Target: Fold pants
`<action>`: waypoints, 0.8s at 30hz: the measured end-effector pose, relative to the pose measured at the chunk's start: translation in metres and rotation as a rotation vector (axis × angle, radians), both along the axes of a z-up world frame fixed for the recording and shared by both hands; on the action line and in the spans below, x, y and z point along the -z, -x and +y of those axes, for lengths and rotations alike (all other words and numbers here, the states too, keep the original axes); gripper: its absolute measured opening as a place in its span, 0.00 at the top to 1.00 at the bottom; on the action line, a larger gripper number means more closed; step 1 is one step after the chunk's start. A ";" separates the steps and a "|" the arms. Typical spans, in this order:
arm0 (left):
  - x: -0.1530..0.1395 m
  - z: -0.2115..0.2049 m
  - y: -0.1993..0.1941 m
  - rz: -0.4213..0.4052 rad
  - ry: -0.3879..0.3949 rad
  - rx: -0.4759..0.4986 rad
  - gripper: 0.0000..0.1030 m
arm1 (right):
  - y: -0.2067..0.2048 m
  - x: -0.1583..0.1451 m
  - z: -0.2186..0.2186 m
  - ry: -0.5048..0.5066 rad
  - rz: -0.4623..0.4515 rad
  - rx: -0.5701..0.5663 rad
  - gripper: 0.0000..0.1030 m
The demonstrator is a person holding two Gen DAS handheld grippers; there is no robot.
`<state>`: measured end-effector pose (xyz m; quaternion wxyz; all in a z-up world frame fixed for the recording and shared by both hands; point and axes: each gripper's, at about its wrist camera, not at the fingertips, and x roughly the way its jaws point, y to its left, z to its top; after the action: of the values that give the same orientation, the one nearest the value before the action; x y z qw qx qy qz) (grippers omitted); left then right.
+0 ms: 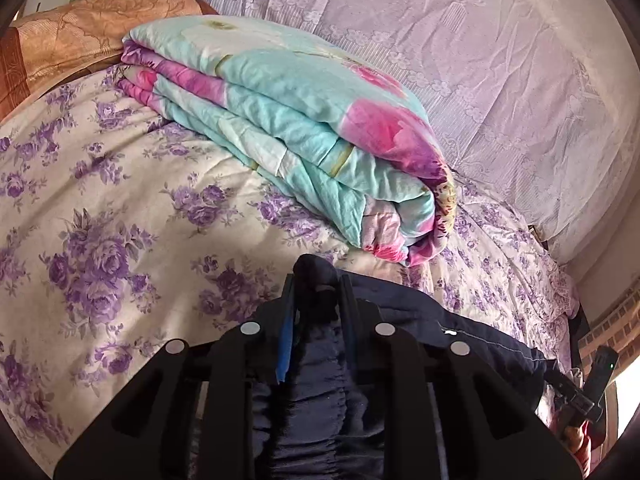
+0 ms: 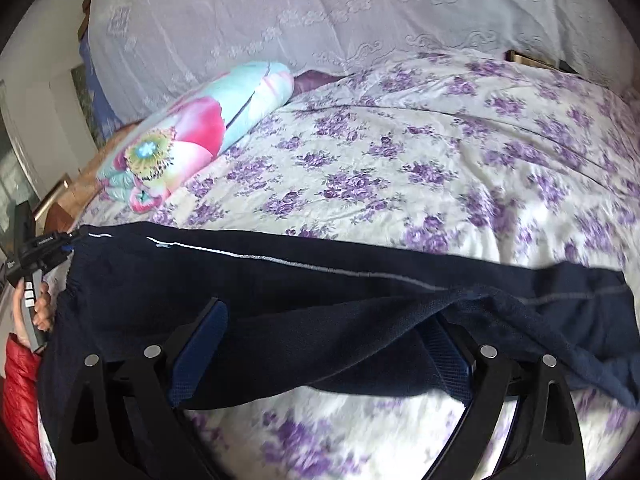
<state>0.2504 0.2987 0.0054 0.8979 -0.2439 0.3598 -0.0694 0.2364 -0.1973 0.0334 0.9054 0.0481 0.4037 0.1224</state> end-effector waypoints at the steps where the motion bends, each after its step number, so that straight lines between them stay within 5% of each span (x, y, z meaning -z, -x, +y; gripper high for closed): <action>1: 0.002 -0.002 -0.002 0.014 -0.025 -0.004 0.74 | -0.014 0.000 0.001 0.021 0.010 -0.020 0.12; 4: 0.009 -0.014 -0.009 0.045 -0.100 0.007 0.58 | -0.035 -0.007 0.006 0.003 0.048 -0.084 0.14; 7: 0.011 -0.023 -0.010 0.052 -0.161 0.014 0.53 | -0.019 -0.013 0.003 -0.021 0.039 -0.107 0.14; 11: 0.013 -0.020 -0.011 0.059 -0.147 0.012 0.53 | 0.022 0.006 -0.023 -0.018 0.067 -0.044 0.14; 18: 0.016 -0.012 -0.012 0.073 -0.097 0.000 0.53 | 0.116 0.032 -0.125 -0.432 0.178 0.212 0.14; 21: 0.015 -0.012 -0.010 0.070 -0.110 -0.002 0.53 | 0.129 0.042 -0.174 -0.640 0.183 0.391 0.14; 24: 0.016 -0.011 -0.010 0.069 -0.110 -0.003 0.52 | 0.123 0.053 -0.198 -0.739 0.209 0.492 0.14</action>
<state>0.2600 0.2877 -0.0105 0.8970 -0.1970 0.3936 -0.0400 0.1131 -0.3950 -0.0199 0.7841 0.4745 0.3986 0.0340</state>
